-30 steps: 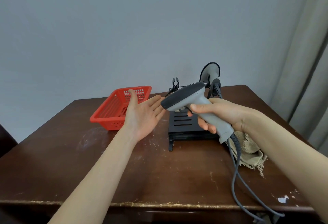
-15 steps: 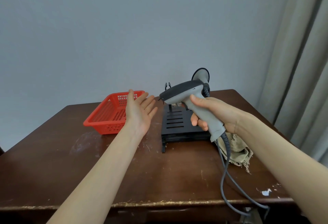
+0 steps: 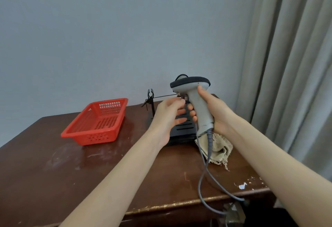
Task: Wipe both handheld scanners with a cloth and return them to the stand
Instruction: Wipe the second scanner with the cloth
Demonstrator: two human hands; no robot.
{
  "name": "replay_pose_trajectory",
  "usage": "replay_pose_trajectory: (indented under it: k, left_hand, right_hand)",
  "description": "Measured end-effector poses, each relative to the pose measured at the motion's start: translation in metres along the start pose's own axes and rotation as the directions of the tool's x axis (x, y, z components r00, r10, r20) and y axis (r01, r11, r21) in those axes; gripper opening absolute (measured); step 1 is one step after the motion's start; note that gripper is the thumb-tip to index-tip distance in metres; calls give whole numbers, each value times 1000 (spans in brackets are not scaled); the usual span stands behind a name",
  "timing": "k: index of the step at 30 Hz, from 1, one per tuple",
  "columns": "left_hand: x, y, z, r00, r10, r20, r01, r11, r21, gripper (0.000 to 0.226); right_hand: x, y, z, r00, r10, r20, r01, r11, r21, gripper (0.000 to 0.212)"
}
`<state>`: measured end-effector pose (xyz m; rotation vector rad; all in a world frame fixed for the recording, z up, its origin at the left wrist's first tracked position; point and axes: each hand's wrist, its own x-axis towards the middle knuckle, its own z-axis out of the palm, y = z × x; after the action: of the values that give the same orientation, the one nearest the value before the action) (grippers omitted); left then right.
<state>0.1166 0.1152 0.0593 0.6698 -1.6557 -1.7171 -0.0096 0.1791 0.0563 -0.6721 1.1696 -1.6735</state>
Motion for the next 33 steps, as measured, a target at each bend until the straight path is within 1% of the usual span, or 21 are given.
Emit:
replay_pose_trajectory:
  k: [3, 5, 6, 7, 10, 14, 17, 22, 23, 24, 25, 26, 27, 28, 29, 30, 32, 33]
  left_hand:
    - [2, -3, 21, 996, 19, 92, -29, 994, 102, 9]
    - [3, -5, 33, 996, 16, 92, -30, 987, 156, 26]
    - [3, -6, 39, 996, -1, 84, -14, 985, 172, 35]
    - [4, -9, 44, 996, -15, 85, -1, 983, 182, 40]
    - [7, -12, 57, 994, -23, 110, 2, 982, 186, 33]
    - [9, -13, 66, 995, -7, 96, -13, 979, 203, 35]
    - [10, -14, 67, 996, 35, 80, -48, 985, 165, 32]
    - [11, -13, 65, 997, 59, -56, -54, 995, 83, 14]
    - [12, -13, 63, 995, 52, -83, -47, 997, 67, 13]
    - [11, -12, 60, 993, 41, -110, -36, 998, 47, 13]
    - [12, -11, 56, 990, 29, -137, -24, 999, 32, 16]
    - [12, -10, 51, 987, 16, -159, -13, 1000, 17, 18]
    - [12, -10, 45, 985, 6, -174, -6, 1000, 0, 19]
    - [12, -10, 39, 983, 2, -182, -5, 1000, -18, 17]
    - [12, -10, 33, 982, 2, -188, -9, 999, -33, 13]
    - [12, -11, 28, 981, 5, -194, -13, 999, -42, 10]
    - [10, -15, 18, 976, 5, -217, -15, 999, -44, 13]
    - [9, -18, 13, 972, 0, -234, -10, 999, -44, 18]
  right_hand:
    - [-2, -2, -4, 989, -47, -143, 50, 999, 15, 42]
    - [-2, -2, -8, 984, -46, -172, 56, 997, 55, 42]
    - [-2, -3, -11, 982, -44, -181, 54, 997, 53, 44]
    - [-3, -3, -13, 980, -41, -192, 48, 998, 31, 46]
    - [-3, -4, -20, 973, -57, -223, 52, 998, -27, 50]
    - [-5, -5, -24, 960, -90, -265, 95, 995, 4, 40]
    - [-3, -6, -24, 961, -106, -254, 102, 994, -30, 39]
    - [4, -5, -20, 979, -107, -176, 96, 993, -67, 43]
    - [4, -5, -21, 980, -112, -164, 98, 991, -88, 46]
    - [5, -4, -23, 978, -121, -170, 93, 982, -162, 49]
    - [5, -2, -28, 971, -147, -186, 83, 947, -311, 50]
    - [6, 2, -35, 961, -191, -201, 63, 856, -512, 48]
    - [8, 6, -44, 953, -232, -197, 23, 702, -712, 44]
    - [10, 11, -54, 956, -235, -177, -34, 511, -859, 44]
    - [11, 17, -62, 967, -188, -175, -104, 336, -936, 51]
    - [12, 24, -68, 972, -122, -203, -176, 200, -964, 61]
    - [11, 36, -71, 955, -46, -295, -295, 7, -956, 75]
    - [11, 41, -70, 945, -41, -325, -327, -60, -943, 79]
